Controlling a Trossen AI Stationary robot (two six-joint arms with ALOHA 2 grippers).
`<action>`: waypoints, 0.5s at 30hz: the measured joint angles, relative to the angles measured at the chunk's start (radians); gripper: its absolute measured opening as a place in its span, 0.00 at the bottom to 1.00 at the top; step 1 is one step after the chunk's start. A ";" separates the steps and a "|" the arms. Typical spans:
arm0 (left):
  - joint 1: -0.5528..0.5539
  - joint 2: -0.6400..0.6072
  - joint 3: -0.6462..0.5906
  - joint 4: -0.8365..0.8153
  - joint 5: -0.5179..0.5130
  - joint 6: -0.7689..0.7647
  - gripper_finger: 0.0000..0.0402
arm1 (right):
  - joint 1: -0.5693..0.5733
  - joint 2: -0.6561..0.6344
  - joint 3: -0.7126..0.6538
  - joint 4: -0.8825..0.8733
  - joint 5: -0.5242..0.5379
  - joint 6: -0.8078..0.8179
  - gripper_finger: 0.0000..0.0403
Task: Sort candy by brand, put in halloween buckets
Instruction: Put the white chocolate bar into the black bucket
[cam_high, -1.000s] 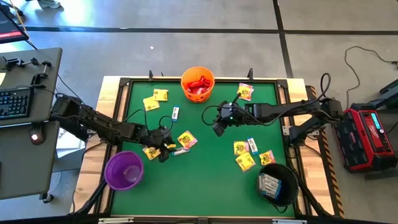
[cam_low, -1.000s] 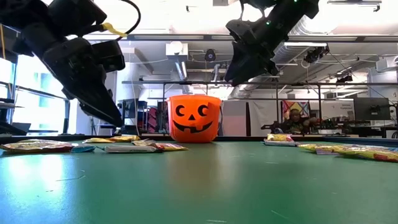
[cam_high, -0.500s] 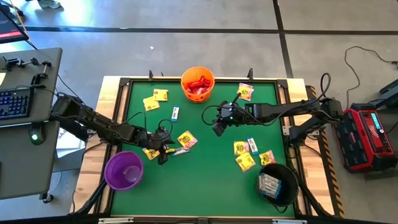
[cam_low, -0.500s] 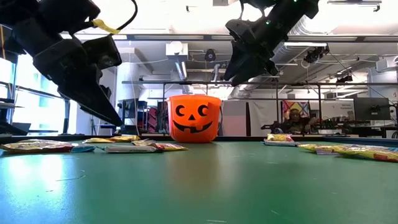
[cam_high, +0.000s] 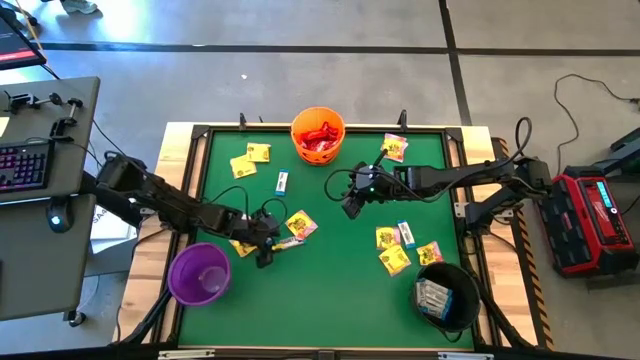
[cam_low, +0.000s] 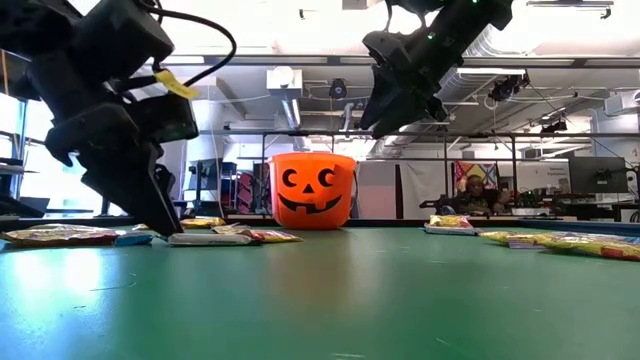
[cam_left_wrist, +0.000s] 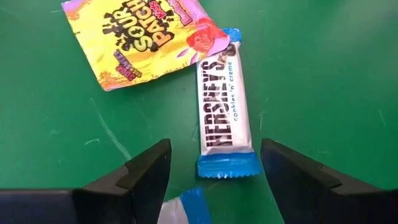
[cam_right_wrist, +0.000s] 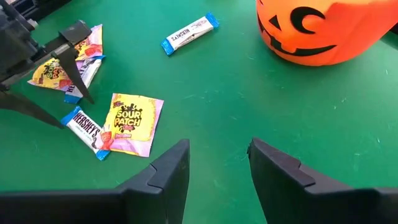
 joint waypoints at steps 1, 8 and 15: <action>0.000 0.008 0.004 0.000 -0.001 0.001 0.60 | 0.000 0.000 0.000 0.000 0.000 0.000 0.38; 0.000 0.055 0.033 -0.008 -0.010 0.023 0.58 | 0.000 0.000 0.000 -0.003 0.000 0.000 0.38; 0.001 0.057 0.078 -0.133 -0.011 0.093 0.42 | 0.000 0.000 0.000 -0.003 0.000 0.000 0.38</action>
